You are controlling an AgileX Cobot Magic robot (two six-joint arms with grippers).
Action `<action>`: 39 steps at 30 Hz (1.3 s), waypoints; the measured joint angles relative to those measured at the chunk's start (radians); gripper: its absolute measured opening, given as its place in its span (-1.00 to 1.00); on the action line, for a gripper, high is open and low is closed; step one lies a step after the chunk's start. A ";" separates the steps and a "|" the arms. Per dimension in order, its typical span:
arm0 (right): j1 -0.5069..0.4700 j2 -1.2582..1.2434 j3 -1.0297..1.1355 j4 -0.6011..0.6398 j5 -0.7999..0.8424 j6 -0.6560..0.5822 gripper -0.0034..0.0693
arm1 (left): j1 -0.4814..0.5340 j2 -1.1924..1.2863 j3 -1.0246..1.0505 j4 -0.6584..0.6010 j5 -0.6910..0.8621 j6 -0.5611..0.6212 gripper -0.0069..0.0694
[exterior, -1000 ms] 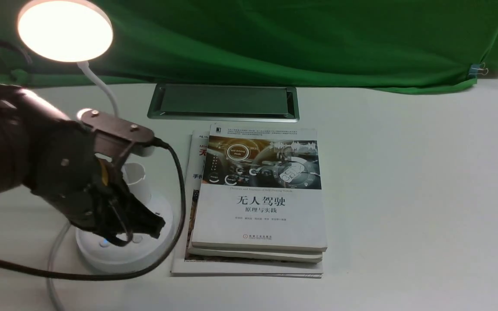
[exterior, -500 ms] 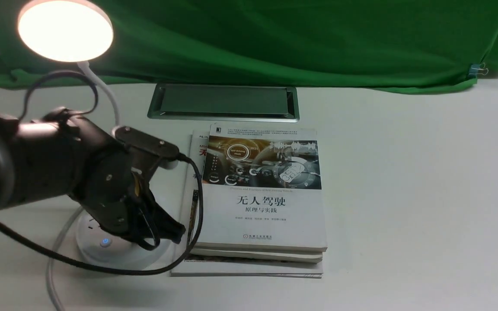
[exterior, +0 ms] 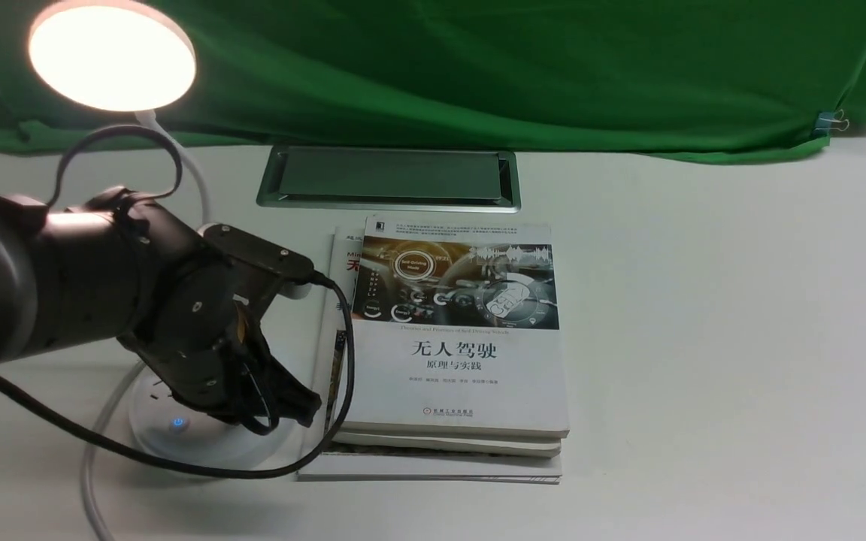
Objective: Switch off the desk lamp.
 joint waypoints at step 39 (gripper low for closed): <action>0.000 0.000 0.000 0.000 0.000 0.000 -0.81 | 0.132 -0.601 0.143 -0.235 -0.132 0.128 -0.77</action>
